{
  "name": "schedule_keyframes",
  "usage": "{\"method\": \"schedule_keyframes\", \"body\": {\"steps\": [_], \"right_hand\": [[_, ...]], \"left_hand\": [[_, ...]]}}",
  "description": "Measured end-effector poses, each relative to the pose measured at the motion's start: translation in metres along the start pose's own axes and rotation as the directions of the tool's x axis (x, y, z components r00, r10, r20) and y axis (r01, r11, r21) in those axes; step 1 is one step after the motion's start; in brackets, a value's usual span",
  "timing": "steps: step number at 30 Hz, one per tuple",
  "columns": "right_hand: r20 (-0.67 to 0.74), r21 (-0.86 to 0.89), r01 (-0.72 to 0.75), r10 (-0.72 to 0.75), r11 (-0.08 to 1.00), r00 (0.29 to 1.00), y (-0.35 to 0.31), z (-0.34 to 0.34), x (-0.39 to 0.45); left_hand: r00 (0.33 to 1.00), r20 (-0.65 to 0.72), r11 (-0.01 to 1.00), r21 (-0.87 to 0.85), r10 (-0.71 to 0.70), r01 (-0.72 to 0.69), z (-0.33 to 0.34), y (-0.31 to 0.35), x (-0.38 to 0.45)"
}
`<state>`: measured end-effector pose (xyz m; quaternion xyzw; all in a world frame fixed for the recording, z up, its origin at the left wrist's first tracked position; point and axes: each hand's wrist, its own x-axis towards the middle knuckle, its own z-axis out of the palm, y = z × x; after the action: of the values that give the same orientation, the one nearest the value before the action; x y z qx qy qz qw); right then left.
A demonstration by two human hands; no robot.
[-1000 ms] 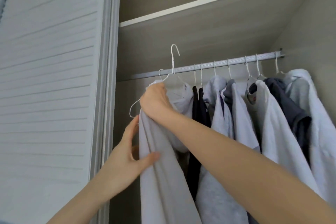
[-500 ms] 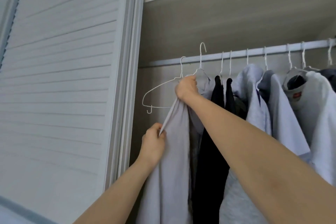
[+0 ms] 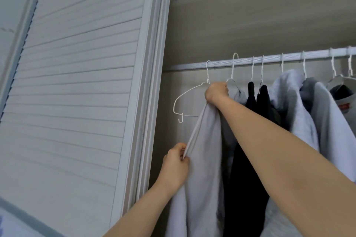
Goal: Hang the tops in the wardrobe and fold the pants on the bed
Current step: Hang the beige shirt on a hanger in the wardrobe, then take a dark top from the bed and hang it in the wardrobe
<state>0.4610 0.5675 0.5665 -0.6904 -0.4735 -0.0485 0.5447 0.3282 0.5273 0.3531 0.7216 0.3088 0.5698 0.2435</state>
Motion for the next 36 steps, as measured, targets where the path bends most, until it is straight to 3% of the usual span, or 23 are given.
{"method": "schedule_keyframes", "body": {"steps": [3,6,10,15,21,27,32,34,36], "right_hand": [[0.006,-0.050,0.024,-0.023,0.998,1.000,0.013,-0.003,-0.009],[-0.066,-0.148,0.164,-0.175,0.975,0.982,0.022,0.006,-0.042],[-0.016,-0.481,0.378,-0.439,0.791,0.898,0.042,0.018,-0.096],[0.035,-0.632,0.446,-0.551,0.634,0.834,0.076,0.016,-0.141],[0.160,-0.454,0.629,-0.637,0.631,0.754,0.118,-0.013,-0.209],[0.263,-0.196,0.731,-0.683,0.653,0.681,0.177,-0.045,-0.304],[0.335,0.099,0.678,-0.666,0.728,0.666,0.217,-0.078,-0.375],[0.386,0.228,0.652,-0.682,0.723,0.621,0.232,-0.094,-0.414],[0.450,0.351,0.639,-0.722,0.684,0.525,0.248,-0.113,-0.463]], "left_hand": [[1.000,0.016,1.000,0.013,-0.003,0.003,-0.001,-0.007,-0.005],[1.000,0.025,1.000,0.009,0.000,0.000,0.001,-0.012,-0.011],[1.000,0.011,1.000,-0.028,-0.002,0.003,0.004,-0.018,-0.021],[0.998,0.033,0.998,-0.029,0.058,-0.057,0.007,-0.030,-0.040],[0.999,0.004,0.990,0.136,0.040,-0.040,0.012,-0.038,-0.083],[0.987,0.044,0.885,0.450,-0.155,0.119,0.002,-0.035,-0.156],[0.963,-0.125,0.838,0.474,-0.239,0.269,-0.005,0.006,-0.253],[0.937,-0.234,0.814,0.470,-0.258,0.341,-0.003,0.032,-0.307],[0.888,-0.365,0.772,0.464,-0.279,0.434,0.000,0.061,-0.377]]}}
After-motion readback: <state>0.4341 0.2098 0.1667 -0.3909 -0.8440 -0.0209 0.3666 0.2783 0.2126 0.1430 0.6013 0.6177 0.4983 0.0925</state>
